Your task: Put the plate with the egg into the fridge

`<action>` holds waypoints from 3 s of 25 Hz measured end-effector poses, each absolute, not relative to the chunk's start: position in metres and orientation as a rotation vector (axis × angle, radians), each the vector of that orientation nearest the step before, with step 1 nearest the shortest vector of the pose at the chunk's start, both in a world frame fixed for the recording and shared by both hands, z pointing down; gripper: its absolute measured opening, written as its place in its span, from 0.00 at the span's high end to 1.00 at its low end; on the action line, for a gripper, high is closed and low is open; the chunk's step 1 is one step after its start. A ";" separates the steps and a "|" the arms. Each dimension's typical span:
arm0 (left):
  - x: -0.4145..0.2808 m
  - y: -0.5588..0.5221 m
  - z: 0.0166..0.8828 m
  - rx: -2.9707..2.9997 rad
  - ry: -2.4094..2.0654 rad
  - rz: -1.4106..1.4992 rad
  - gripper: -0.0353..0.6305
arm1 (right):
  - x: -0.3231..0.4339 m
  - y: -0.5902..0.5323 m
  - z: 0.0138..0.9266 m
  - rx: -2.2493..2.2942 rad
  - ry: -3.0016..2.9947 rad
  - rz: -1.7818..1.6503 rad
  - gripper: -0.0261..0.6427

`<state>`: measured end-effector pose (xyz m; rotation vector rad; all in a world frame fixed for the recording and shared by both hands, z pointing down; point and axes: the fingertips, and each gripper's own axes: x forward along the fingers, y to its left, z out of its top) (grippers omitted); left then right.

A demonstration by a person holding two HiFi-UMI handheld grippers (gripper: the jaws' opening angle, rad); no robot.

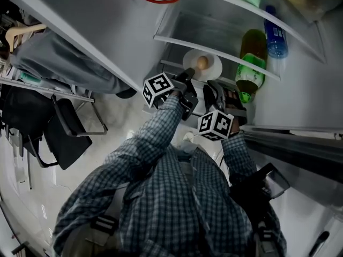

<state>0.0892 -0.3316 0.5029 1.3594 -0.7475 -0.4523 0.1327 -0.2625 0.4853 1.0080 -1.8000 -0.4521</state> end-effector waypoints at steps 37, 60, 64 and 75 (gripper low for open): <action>0.100 -0.324 0.499 1.410 -0.673 -0.410 0.91 | 0.131 -0.282 0.499 0.924 -1.540 -0.694 0.93; 0.103 -0.304 0.498 1.389 -0.640 -0.327 0.91 | 0.131 -0.298 0.508 0.907 -1.571 -0.632 0.93; 0.107 -0.308 0.500 1.389 -0.649 -0.310 0.91 | 0.131 -0.298 0.509 0.906 -1.579 -0.632 0.93; 0.106 -0.315 0.504 1.360 -0.666 -0.331 0.92 | 0.129 -0.302 0.507 0.943 -1.654 -0.578 0.93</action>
